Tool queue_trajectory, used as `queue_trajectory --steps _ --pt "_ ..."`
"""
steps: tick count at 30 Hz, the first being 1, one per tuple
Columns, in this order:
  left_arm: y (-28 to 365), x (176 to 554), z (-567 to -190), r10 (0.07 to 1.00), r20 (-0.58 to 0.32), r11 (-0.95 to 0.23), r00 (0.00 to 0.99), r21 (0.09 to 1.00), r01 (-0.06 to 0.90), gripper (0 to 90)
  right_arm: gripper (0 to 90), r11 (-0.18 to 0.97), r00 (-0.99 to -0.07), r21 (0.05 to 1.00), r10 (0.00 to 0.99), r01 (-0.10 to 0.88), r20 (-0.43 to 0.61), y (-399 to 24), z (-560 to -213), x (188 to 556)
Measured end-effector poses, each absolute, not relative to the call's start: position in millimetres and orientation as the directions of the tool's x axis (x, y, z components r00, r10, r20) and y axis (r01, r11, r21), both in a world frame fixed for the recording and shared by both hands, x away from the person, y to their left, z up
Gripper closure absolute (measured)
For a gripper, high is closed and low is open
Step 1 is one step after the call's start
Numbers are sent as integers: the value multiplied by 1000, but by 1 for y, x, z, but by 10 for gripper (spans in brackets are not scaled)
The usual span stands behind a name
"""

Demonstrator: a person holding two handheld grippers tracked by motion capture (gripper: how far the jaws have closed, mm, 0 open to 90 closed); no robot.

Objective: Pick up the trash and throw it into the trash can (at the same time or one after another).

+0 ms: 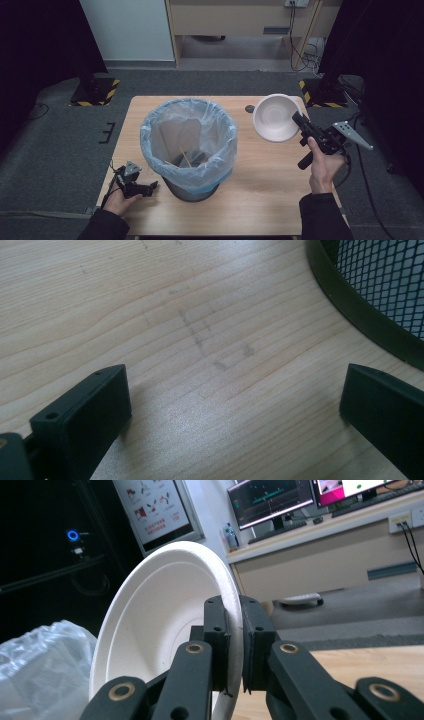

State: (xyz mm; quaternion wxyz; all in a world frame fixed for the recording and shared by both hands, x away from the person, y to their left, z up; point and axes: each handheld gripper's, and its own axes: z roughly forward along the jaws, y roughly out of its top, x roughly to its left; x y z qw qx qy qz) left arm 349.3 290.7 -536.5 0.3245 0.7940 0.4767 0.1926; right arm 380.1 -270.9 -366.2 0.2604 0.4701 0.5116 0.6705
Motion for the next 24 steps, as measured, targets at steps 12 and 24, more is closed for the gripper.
queue_trajectory --steps 12,24 --pt "291 349 -537 882 -4 -335 471 699 632 0 841 -359 -467 930 812 76 351 -266 -346 370" --pt "291 349 -536 882 -4 -335 471 699 632 0 841 -368 -493 929 800 46 341 -262 -333 367"
